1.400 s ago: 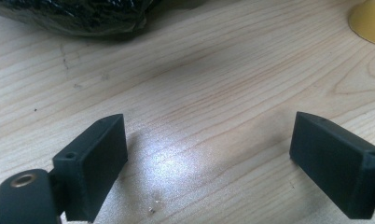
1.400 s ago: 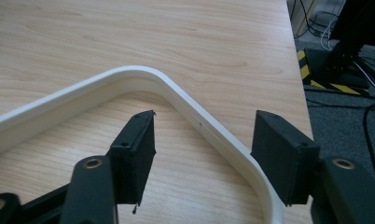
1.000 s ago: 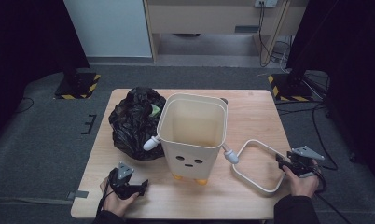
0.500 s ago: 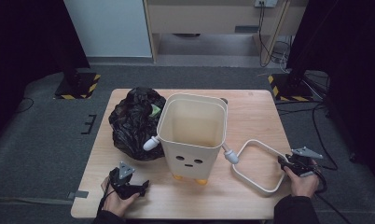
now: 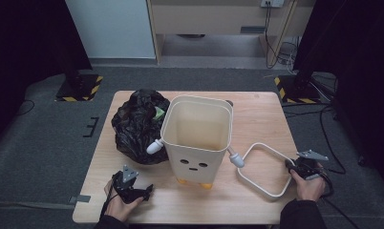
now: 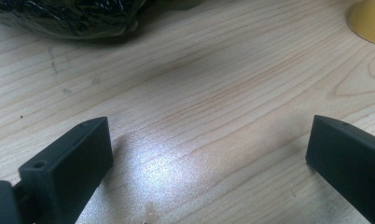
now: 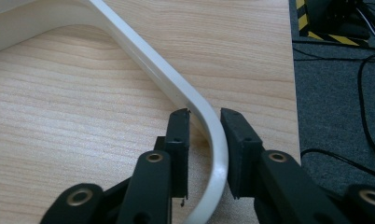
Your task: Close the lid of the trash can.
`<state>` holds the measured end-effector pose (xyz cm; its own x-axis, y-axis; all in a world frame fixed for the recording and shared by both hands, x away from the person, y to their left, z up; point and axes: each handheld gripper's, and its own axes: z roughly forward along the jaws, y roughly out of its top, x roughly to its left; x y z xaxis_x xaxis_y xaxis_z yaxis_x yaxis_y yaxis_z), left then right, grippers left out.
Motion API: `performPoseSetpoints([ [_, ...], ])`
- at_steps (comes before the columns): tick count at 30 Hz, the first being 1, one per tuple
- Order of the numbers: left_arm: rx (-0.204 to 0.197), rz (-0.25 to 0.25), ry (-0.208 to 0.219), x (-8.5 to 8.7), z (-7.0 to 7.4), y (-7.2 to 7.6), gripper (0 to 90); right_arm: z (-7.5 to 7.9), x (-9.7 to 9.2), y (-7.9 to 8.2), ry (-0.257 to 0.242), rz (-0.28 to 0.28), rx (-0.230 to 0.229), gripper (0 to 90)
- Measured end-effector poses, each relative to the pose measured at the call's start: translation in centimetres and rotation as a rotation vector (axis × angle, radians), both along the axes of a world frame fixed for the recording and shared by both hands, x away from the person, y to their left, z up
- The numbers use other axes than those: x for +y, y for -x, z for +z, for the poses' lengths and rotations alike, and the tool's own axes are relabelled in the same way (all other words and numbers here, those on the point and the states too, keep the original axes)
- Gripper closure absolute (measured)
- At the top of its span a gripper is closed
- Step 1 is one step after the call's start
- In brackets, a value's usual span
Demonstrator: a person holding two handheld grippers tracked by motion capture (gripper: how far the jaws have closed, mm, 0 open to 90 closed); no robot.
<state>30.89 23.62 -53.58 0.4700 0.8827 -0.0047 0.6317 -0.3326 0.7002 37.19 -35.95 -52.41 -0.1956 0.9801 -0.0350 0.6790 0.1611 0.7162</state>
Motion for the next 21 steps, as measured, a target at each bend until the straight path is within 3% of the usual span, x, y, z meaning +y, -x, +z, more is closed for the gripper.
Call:
performPoseSetpoints([
  [8,0.000,0.000,0.000,0.00,0.00,-0.01,0.0,0.06,0.13,-0.08,0.007,0.006,0.012,79.0],
  [13,0.000,-0.001,0.000,0.00,0.00,-0.01,0.0,0.13,0.38,-0.08,-0.023,-0.013,0.019,78.9],
  [21,0.000,-0.001,0.000,0.00,0.00,-0.01,0.0,0.47,0.60,0.00,-0.062,-0.018,-0.011,77.7],
])
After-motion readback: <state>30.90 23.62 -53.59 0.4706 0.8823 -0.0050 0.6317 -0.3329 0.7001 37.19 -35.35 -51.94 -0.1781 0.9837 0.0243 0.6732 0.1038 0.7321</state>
